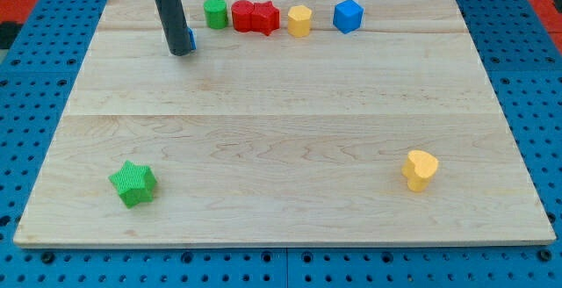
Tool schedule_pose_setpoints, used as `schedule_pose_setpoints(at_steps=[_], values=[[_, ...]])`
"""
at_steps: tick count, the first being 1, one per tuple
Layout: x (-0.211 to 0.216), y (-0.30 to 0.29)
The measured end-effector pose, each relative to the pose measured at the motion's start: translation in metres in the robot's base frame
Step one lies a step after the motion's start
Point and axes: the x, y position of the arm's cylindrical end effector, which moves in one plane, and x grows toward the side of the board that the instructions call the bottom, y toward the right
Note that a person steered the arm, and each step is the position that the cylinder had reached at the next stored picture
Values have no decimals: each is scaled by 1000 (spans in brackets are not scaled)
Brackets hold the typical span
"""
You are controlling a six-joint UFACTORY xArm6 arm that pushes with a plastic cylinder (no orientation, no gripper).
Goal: Move your arm to the bottom of green star
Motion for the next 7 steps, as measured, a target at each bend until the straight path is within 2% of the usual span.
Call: schedule_pose_setpoints(at_steps=[3, 4, 5, 7], values=[[-50, -9], [-35, -9], [40, -2], [171, 55]])
